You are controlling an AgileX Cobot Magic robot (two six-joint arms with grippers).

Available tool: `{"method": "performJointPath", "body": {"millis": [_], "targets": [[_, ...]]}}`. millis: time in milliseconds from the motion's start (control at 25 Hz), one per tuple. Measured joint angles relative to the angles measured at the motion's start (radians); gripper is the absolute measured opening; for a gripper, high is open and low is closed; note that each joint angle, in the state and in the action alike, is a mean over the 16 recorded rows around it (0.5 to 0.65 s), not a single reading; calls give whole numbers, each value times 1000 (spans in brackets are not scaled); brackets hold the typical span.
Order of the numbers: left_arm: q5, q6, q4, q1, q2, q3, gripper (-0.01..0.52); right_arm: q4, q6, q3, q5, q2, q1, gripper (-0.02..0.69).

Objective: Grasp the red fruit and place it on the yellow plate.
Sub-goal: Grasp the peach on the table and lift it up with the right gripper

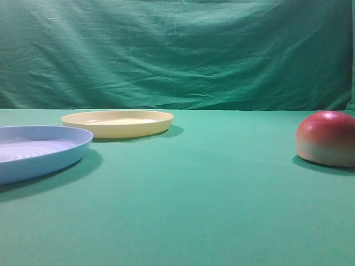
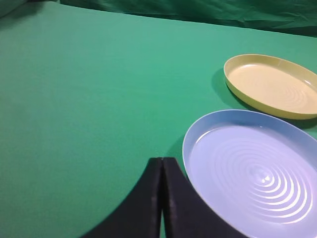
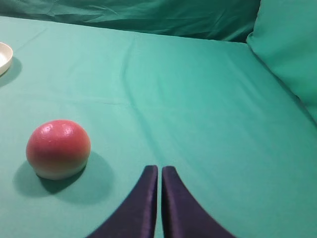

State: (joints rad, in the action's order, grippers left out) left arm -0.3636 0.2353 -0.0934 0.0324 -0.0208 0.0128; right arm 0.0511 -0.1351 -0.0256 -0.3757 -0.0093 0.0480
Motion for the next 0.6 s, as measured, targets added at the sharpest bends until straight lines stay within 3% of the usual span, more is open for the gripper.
{"method": "performJointPath", "body": {"millis": [600], "targets": [[0, 0, 0, 0, 0, 0, 0, 0, 0, 0, 0, 0, 0, 0]]}}
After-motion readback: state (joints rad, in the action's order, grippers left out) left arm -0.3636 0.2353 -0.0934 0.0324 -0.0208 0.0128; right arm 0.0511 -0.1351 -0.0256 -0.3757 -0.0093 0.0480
